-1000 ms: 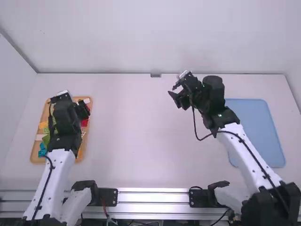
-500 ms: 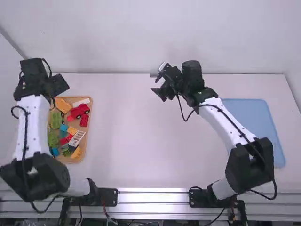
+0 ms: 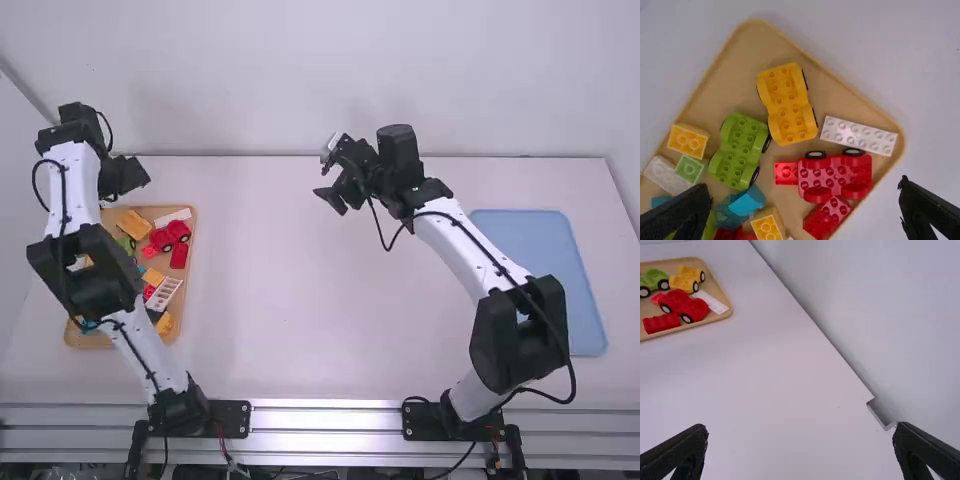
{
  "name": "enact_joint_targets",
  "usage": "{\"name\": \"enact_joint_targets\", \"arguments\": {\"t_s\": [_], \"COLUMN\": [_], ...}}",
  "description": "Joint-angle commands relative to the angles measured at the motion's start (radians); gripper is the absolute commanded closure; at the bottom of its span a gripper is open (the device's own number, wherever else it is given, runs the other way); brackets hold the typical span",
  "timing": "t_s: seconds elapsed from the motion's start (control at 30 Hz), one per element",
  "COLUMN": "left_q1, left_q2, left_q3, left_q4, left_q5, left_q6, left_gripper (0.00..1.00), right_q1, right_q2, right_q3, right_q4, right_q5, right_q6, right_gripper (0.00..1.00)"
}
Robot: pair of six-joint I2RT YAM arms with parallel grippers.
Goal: Assemble lego blocks to make yellow taxi
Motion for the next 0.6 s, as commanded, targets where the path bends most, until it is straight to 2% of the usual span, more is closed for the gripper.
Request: {"name": "enact_joint_targets", "arguments": {"t_s": [0.0,0.27,0.43,0.57], "left_q1": [0.028,0.044,0.045,0.047], "left_q2": [0.037,0.069,0.069,0.079], "left_q3": [0.026,0.025,0.024,0.024], "left_q4": [-0.016,0.022,0.047,0.057], "left_q5": [0.041,0.043,0.042,0.041], "left_q6": [-0.019,-0.056,-0.08,-0.116], "left_gripper": [0.01,0.01,0.01,0.01], "right_q1": [0.004,0.004,0.004,0.004], "right_q2": [0.011,0.011,0.011,-0.018], "right_q3": [0.034,0.034,0.034,0.034], "right_q4": [-0.002,-0.002,-0.041,-0.082], "right_q5": [-0.011,-0.044,-0.311,-0.41], "right_q6": [0.002,-0.003,-0.125,-0.134], "right_gripper": [0.01,0.01,0.01,0.01]}}
